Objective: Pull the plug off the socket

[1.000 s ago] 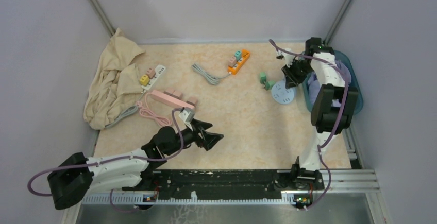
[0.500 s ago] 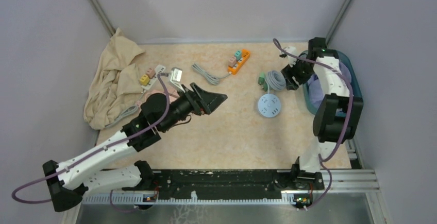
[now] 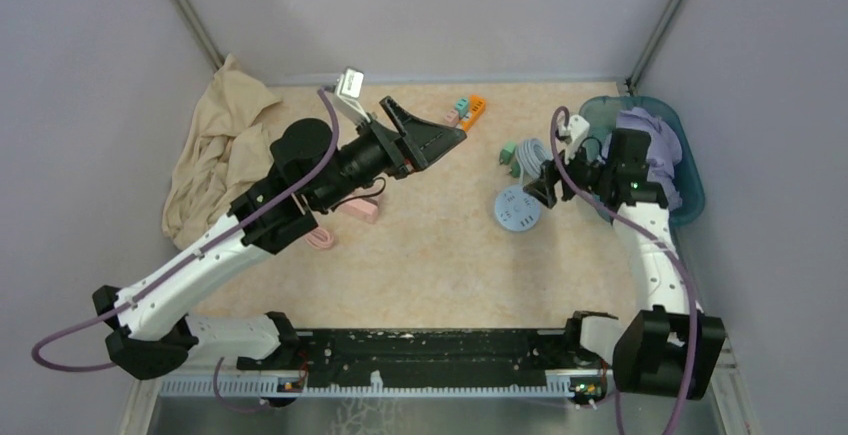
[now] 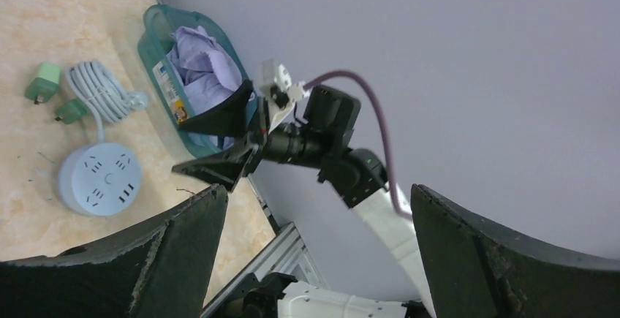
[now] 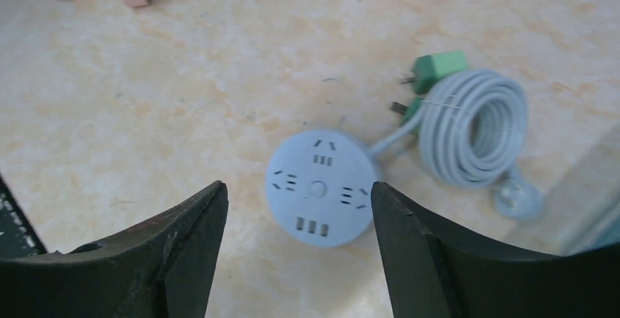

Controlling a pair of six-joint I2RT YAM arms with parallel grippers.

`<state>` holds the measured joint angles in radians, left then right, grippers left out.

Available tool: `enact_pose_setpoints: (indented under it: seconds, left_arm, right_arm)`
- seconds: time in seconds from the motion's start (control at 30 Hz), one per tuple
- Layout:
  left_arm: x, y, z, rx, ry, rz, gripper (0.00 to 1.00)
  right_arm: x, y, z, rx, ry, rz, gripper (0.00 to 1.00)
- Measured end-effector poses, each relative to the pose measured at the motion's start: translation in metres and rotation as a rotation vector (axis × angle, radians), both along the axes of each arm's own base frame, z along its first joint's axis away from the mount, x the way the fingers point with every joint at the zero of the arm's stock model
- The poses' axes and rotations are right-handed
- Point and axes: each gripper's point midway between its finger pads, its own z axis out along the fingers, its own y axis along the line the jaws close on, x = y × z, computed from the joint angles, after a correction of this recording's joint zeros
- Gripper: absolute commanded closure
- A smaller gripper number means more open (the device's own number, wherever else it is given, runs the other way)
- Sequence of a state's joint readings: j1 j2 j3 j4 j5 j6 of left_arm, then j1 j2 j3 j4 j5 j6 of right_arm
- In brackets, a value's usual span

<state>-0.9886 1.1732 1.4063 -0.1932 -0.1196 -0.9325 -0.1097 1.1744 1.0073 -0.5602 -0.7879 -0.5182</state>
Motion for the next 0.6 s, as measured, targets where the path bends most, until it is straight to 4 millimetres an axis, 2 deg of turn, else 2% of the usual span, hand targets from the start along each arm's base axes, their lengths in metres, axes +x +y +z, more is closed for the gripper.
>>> enact_pose_setpoints:
  seconds: [0.17,0.37,0.6]
  left_arm:
    - [-0.001,-0.006,0.007,-0.020,0.007,-0.019,0.00]
    - [0.000,-0.011,0.011,-0.039,0.023,-0.023,0.00]
    - [-0.009,-0.032,0.018,-0.064,0.050,-0.062,0.00]
  right_arm:
    - [-0.031,0.026,-0.020,0.150,-0.015,0.075,0.26]
    - [-0.025,0.027,-0.006,0.197,-0.082,0.091,0.26]
    - [-0.024,0.029,0.001,0.220,-0.108,0.108,0.26]
